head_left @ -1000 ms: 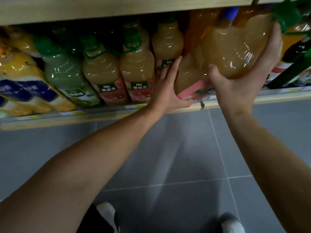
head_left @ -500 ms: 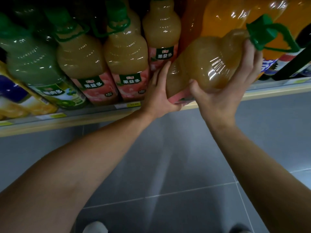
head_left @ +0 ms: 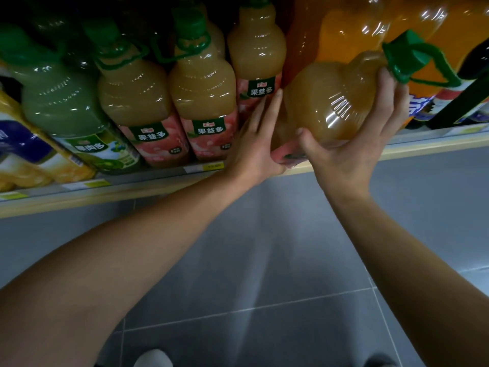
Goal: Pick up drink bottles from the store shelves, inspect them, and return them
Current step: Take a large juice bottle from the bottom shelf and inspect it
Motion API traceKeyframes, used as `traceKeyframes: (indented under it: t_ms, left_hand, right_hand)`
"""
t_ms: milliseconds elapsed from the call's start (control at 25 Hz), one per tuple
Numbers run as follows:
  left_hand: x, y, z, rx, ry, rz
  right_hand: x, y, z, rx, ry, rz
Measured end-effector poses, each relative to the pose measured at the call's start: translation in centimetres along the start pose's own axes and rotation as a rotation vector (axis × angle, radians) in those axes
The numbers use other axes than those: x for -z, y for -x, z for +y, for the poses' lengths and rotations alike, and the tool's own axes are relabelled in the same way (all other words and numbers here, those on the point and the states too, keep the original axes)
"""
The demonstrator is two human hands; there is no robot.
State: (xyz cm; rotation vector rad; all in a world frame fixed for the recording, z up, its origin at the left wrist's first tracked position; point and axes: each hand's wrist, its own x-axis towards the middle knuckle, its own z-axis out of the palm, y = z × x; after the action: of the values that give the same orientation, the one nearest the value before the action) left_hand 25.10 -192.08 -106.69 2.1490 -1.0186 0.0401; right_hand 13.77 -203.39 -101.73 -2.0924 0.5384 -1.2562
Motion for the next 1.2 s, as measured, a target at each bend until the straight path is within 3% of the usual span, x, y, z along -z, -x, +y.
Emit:
traceKeyframes:
  t_ms: [360,560,760,1080,1200]
  left_hand:
    - [2.2,-1.3,2.0,0.056,0.098,0.008]
    - [2.7,-1.8,1.8,-0.022,0.094,0.075]
    - [2.9,-2.8,1.3,-0.034,0.127,0.162]
    - [1.0,-2.7,0.4,0.025,0.081,0.169]
    - [0.5,-1.8,-1.1,0.035,0.023,0.170]
  right_hand:
    - [-0.9,0.5,-1.7,0.025,-0.009,-0.003]
    - [-1.3,0.2,-2.6,-0.019,-0.011,0.005]
    - [-1.9,-0.9,-2.1,0.076,-0.019,0.028]
    - [-2.6,-0.8,0.4,0.110,-0.008,-0.066]
    - [-3.1,0.6,1.4,0.145,0.063,-0.206]
